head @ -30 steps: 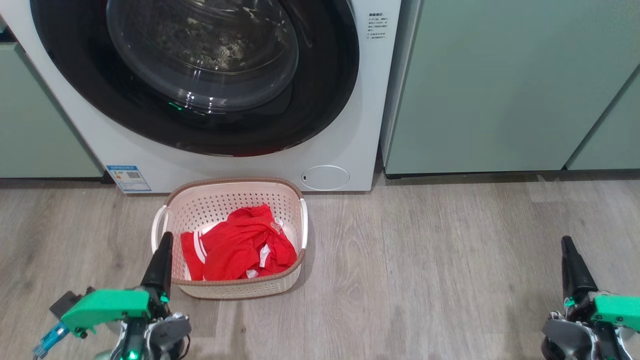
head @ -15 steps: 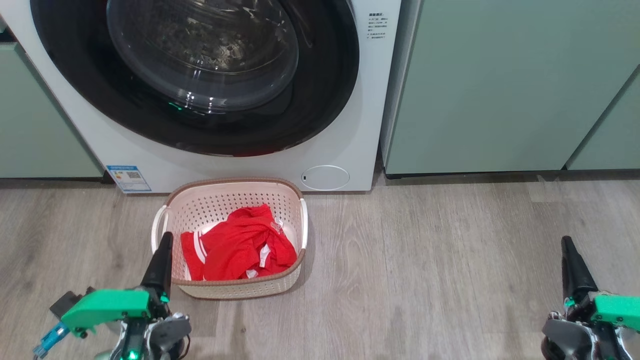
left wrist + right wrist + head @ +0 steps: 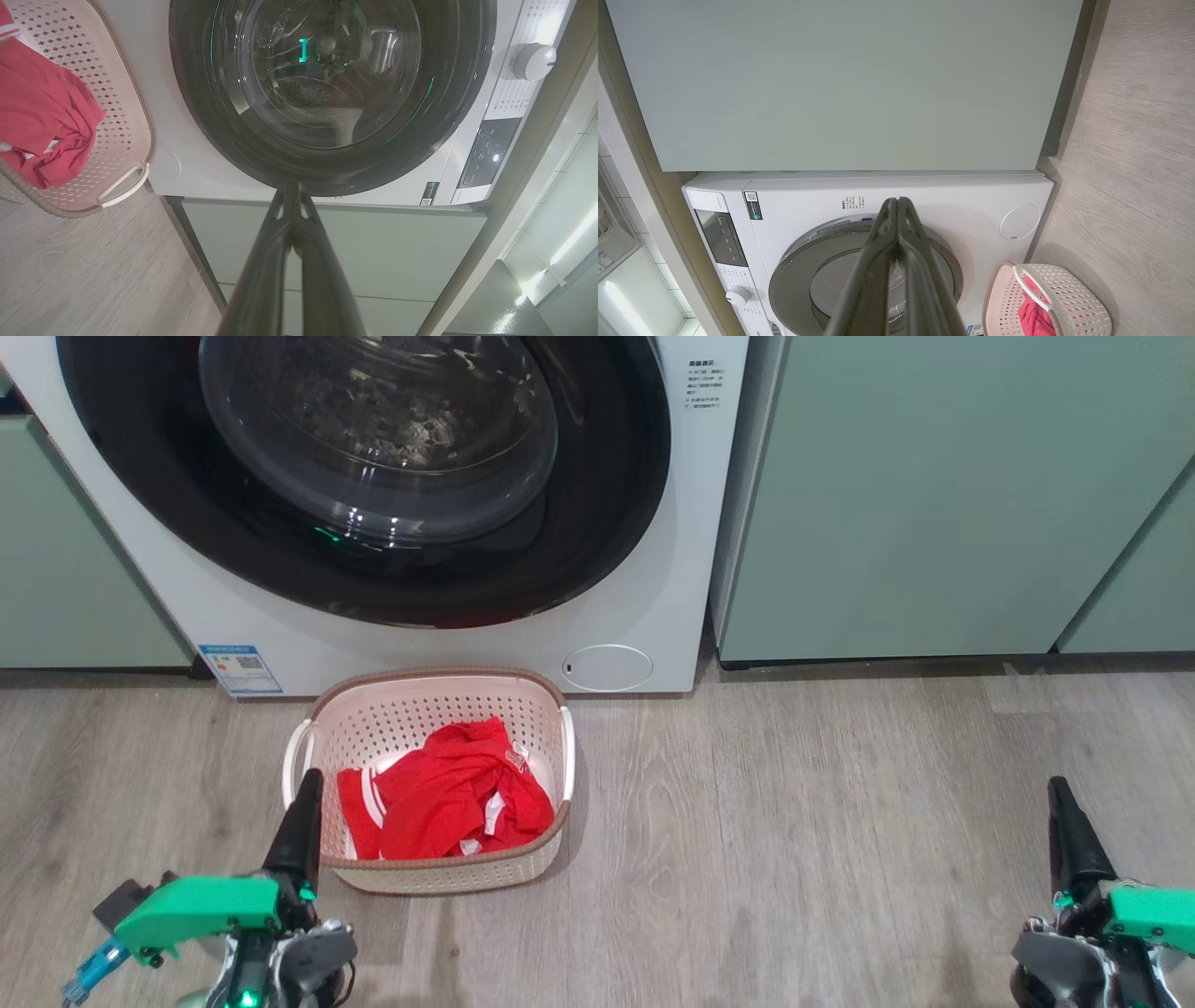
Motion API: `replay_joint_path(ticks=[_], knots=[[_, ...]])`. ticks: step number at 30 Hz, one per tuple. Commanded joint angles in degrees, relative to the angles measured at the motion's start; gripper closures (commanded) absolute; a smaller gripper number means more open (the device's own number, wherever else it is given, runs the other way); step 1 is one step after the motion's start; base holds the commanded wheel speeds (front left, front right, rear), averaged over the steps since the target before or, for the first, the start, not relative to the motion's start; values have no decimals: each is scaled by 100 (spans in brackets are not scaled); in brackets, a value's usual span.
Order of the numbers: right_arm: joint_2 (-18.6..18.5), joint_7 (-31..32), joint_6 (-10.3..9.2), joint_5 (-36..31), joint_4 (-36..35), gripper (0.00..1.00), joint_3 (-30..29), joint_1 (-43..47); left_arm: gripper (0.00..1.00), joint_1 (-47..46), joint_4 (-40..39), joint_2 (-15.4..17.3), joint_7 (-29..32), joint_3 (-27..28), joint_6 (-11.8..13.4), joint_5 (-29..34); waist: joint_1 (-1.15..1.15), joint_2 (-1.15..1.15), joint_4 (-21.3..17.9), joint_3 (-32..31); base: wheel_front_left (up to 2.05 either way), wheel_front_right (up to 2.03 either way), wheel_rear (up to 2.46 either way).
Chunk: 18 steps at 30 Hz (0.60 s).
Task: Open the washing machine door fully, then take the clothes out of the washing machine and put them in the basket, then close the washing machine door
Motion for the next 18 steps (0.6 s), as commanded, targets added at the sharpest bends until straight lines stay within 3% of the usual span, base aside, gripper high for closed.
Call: replay_joint_path(ticks=[1, 18], knots=[[-9, 34, -1, 33, -241, 100, 112, -264, 100, -319, -201, 30, 35, 182, -37, -30, 0, 0, 0, 0, 0, 0, 0], [-9, 34, -1, 33, -241, 100, 113, -264, 100, -318, -201, 30, 35, 182, -37, -30, 0, 0, 0, 0, 0, 0, 0]])
